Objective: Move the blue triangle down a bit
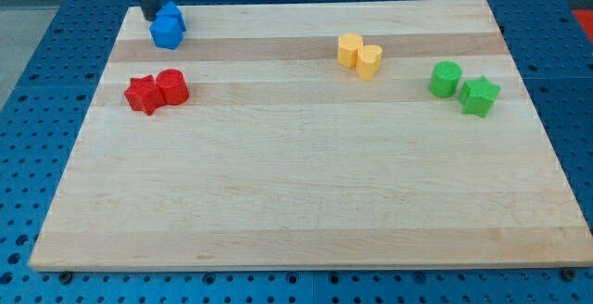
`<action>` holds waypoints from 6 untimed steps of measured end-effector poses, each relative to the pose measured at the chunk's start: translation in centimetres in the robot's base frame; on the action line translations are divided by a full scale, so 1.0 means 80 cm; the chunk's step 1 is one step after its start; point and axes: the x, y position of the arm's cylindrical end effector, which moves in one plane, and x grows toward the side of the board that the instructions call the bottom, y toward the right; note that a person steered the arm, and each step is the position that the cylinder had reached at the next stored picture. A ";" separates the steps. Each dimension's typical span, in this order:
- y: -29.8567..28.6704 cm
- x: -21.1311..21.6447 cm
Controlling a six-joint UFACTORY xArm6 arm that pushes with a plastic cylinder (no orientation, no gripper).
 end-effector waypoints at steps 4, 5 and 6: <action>0.071 0.046; 0.103 0.050; 0.139 0.053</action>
